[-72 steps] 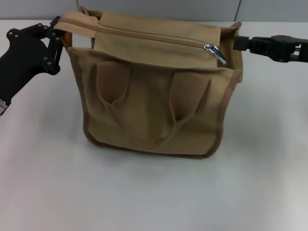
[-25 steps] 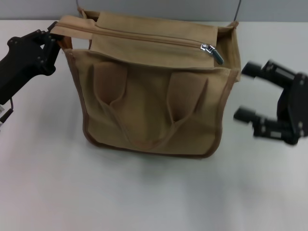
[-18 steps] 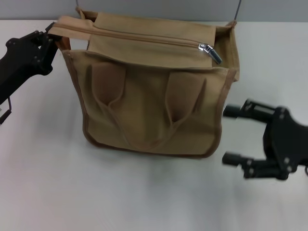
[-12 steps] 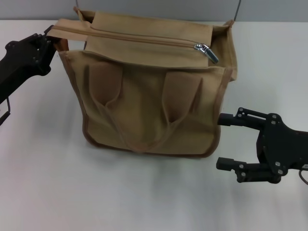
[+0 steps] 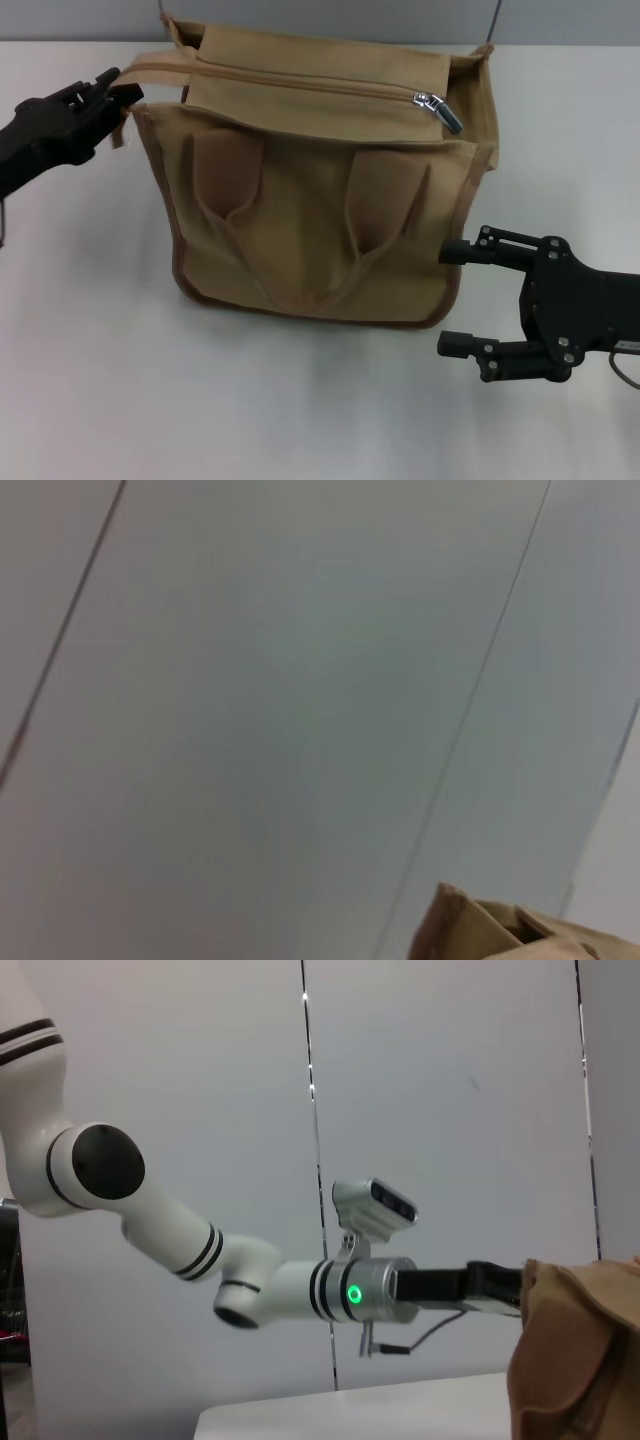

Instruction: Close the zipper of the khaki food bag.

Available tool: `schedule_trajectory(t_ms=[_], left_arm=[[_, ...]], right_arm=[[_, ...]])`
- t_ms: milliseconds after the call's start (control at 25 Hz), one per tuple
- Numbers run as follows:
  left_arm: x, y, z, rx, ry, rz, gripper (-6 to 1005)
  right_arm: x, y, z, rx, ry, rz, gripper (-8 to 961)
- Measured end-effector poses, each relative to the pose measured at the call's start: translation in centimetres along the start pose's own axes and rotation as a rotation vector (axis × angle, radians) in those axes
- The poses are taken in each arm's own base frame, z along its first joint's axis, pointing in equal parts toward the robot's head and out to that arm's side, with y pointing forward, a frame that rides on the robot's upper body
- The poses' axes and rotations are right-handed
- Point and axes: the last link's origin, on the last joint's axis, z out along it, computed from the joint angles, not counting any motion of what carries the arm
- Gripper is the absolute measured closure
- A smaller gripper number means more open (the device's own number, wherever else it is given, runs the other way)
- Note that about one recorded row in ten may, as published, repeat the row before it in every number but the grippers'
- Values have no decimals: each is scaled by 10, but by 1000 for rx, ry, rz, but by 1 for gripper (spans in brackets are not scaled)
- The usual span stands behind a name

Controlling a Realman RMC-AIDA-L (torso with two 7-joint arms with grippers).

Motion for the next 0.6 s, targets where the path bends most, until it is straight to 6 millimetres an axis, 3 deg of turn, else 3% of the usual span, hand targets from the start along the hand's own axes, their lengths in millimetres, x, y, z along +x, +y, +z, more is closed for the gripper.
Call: schedule_trajectory(t_ms=[240,320,440,600], left_arm=[[25,-6,-21,-73,-161,-70,758],[35,-3,-28,-127,-214,-81,520],[50,5,-40,-225,-247,-89,418],[57,19,-43,-352,-268,-84,307]], right_arm=[[1,-2,3,3,4,5,118],[2,-3,3,8,8,6,118],[3,-4,4,13,12,9,118],[4,-4,6,9,16,15,118]])
